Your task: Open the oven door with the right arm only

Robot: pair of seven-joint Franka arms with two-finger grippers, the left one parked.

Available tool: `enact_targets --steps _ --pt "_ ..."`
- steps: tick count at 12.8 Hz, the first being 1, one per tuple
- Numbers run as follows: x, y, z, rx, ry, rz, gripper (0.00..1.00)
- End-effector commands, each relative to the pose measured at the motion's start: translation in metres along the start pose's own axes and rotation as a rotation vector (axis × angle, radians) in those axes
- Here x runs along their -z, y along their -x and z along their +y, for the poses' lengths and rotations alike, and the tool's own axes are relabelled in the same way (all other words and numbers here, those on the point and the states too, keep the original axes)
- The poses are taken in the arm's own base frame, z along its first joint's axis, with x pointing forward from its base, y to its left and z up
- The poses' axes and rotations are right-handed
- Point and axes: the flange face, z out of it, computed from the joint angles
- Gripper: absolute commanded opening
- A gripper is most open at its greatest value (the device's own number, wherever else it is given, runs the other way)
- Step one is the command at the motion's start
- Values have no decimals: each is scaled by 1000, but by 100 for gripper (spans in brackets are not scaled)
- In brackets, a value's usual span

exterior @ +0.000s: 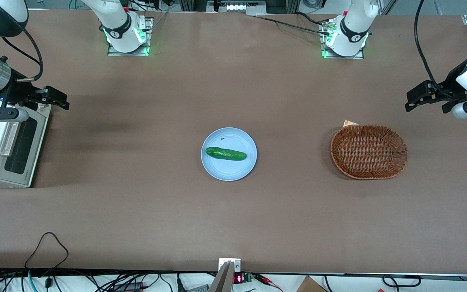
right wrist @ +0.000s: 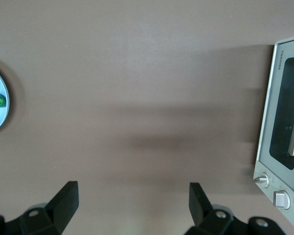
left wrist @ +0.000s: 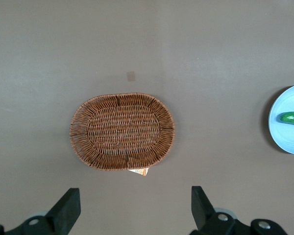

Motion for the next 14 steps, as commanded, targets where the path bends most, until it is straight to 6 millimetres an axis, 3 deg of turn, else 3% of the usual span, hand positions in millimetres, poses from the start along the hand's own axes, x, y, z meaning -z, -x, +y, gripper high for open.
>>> enact_targets --steps 1,14 --pt "4 -2 1 13 -5 -3 100" --pt "4 -5 3 -6 -10 -2 100"
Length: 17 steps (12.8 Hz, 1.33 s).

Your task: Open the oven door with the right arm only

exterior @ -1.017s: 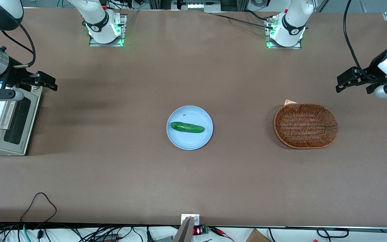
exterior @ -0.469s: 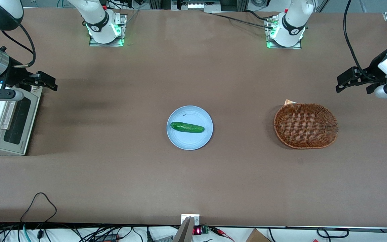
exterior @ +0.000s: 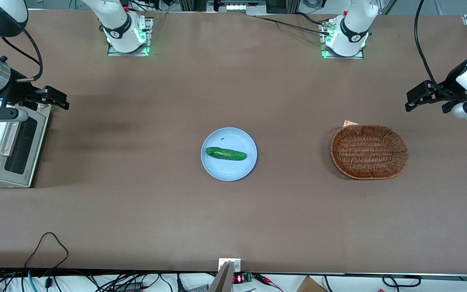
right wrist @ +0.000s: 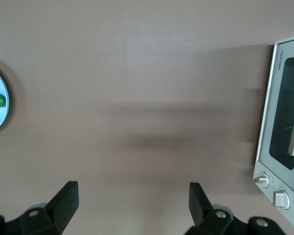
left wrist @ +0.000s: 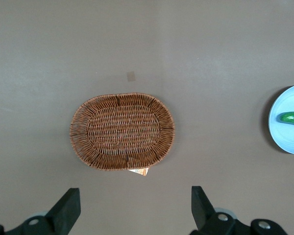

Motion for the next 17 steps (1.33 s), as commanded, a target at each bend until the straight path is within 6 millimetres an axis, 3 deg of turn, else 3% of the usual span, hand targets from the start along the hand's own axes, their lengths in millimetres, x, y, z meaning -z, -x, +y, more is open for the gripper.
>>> enact_targets --steps 1,13,14,17 --pt "5 -8 2 -2 -8 -6 100" --pt "3 -12 3 -12 -10 -11 98" --pt "3 -12 3 -10 -10 -12 86" --pt "3 -10 3 -4 -13 -26 28"
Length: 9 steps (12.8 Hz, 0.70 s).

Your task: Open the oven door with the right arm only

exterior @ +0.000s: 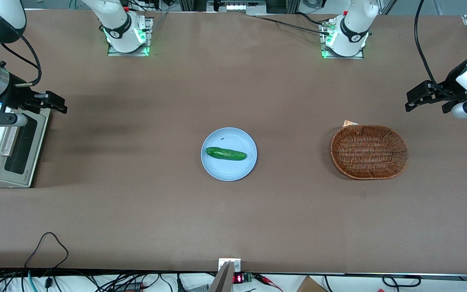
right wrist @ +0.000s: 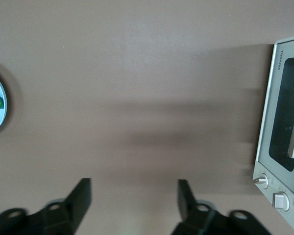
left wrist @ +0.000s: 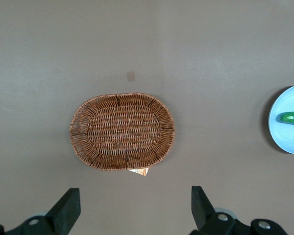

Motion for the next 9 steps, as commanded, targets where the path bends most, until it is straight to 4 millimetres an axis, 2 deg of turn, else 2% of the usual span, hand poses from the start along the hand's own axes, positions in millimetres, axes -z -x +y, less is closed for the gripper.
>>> enact_targets --steps 1,2,3,9 --pt "6 -1 0 3 -9 -10 15" --pt "6 -1 0 3 -8 -10 8" --pt "6 -1 0 3 -8 -10 6" --pt "6 -1 0 1 -6 -12 5"
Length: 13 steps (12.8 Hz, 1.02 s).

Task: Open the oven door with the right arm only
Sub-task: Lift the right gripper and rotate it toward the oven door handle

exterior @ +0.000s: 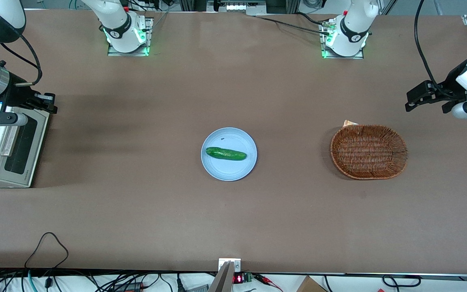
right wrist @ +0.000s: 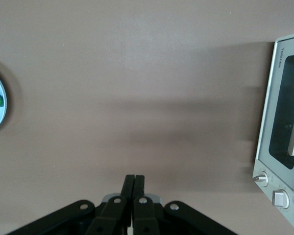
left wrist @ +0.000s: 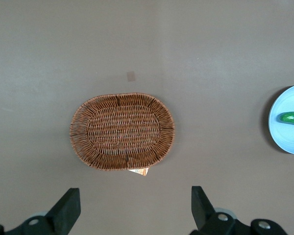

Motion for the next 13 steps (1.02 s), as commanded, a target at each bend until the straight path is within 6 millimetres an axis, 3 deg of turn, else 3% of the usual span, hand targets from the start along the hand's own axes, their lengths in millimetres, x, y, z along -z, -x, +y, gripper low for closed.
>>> enact_targets --steps 1,3,10,12,13 --pt "5 -2 0 1 -6 -8 5" --pt "3 1 2 1 12 -34 5" --pt "-13 13 19 -3 336 -193 5" --pt "-37 7 10 -15 499 -248 5" --pt "-59 -2 9 -44 604 -259 4"
